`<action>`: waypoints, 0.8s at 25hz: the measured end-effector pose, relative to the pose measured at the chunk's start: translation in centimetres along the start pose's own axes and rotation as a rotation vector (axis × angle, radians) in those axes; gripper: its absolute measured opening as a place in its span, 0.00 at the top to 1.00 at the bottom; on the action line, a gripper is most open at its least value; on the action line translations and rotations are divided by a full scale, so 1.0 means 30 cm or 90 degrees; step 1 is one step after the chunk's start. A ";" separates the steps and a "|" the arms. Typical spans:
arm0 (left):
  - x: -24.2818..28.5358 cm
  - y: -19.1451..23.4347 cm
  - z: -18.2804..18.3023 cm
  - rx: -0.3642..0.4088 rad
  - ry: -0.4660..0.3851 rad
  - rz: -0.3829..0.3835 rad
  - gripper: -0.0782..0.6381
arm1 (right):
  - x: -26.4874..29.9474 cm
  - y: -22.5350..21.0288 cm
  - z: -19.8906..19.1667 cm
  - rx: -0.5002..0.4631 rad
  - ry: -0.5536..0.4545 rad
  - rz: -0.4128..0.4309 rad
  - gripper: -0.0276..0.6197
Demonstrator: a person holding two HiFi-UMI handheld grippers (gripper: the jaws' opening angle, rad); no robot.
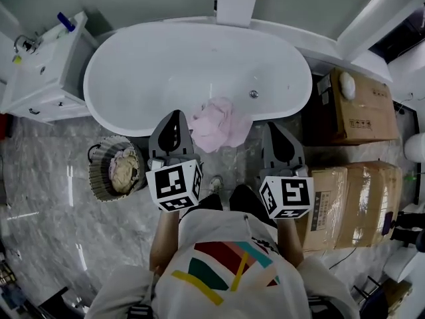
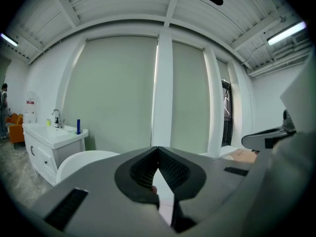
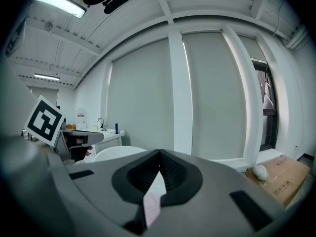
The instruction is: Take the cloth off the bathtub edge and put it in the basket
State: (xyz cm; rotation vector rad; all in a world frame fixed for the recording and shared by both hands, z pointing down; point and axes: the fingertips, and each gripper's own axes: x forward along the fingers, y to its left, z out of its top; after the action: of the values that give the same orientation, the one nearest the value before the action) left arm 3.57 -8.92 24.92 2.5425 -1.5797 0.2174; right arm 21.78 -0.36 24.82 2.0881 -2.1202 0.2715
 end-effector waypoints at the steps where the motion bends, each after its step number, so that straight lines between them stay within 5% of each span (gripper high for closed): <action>1: 0.014 -0.012 -0.003 0.003 0.003 0.000 0.87 | 0.013 -0.016 0.004 0.001 -0.003 0.001 0.94; 20: 0.164 -0.069 0.020 0.006 0.008 0.075 0.87 | 0.218 -0.172 0.052 0.006 -0.027 0.087 0.94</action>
State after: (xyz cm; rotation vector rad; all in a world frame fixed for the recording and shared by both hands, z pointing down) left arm 7.62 -12.43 25.20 2.4518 -1.7288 0.2537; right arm 26.85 -7.14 24.95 1.9739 -2.2944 0.2572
